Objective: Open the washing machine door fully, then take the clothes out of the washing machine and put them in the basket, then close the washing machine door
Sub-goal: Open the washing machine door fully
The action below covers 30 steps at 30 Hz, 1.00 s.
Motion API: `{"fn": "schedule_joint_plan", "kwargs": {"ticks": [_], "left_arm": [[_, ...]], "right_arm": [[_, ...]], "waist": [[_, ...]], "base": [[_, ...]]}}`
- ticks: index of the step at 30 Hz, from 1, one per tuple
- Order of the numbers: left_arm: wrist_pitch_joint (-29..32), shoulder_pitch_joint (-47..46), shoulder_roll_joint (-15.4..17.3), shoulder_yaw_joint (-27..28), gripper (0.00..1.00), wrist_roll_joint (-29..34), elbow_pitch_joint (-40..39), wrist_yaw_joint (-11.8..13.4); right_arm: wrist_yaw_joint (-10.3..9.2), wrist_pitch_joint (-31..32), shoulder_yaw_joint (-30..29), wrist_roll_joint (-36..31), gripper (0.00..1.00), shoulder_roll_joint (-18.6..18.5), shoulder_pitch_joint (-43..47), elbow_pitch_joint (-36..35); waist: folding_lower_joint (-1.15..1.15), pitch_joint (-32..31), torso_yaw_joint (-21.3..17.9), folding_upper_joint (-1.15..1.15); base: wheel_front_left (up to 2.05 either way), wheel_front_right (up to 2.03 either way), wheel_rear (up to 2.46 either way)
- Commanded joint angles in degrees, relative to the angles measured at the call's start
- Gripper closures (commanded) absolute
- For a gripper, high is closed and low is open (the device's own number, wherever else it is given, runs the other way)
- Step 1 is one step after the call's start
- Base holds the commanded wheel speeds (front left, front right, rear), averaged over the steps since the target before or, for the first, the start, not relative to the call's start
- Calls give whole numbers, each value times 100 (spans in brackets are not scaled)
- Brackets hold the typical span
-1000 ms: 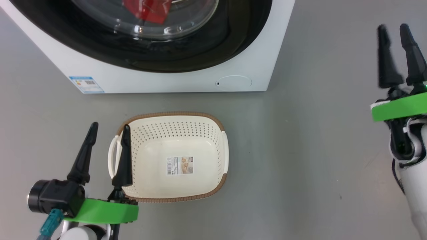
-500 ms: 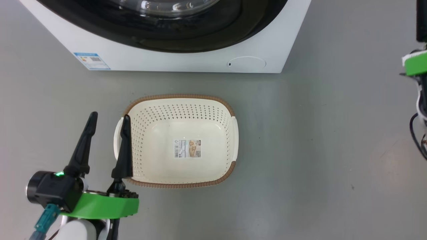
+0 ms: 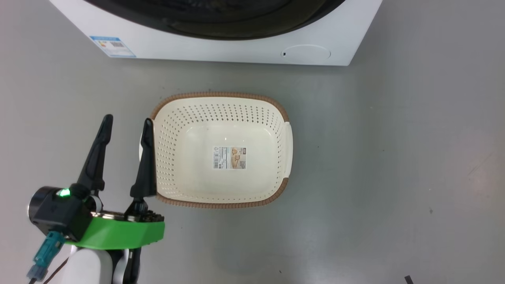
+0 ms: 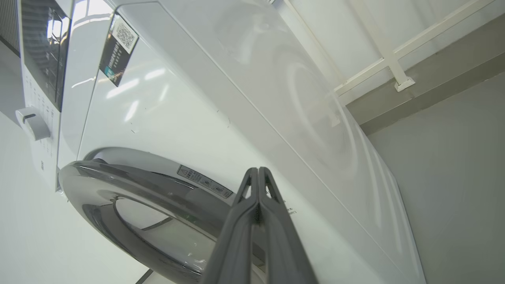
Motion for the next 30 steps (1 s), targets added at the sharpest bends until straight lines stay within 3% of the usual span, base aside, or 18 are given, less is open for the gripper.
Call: {"fn": "schedule_joint_plan", "kwargs": {"ticks": [1, 17, 30], "left_arm": [[-44, -106, 92, 150, 0, -27, -180, -30], [-44, -292, 92, 52, 0, -163, -279, -6], [-44, -387, 92, -69, 0, -356, -293, 84]], "right_arm": [[-4, 192, 111, 151, 100, -124, -136, -96], [-4, 2244, 179, 1460, 100, -95, -1257, 304], [-4, 2689, 351, 1348, 100, 164, -1906, 445]], "waist": [[0, 142, 84, 0], [0, 654, 300, 0], [0, 904, 527, 0]], "base": [[0, 0, 0], [0, 0, 0], [0, 0, 0]]}}
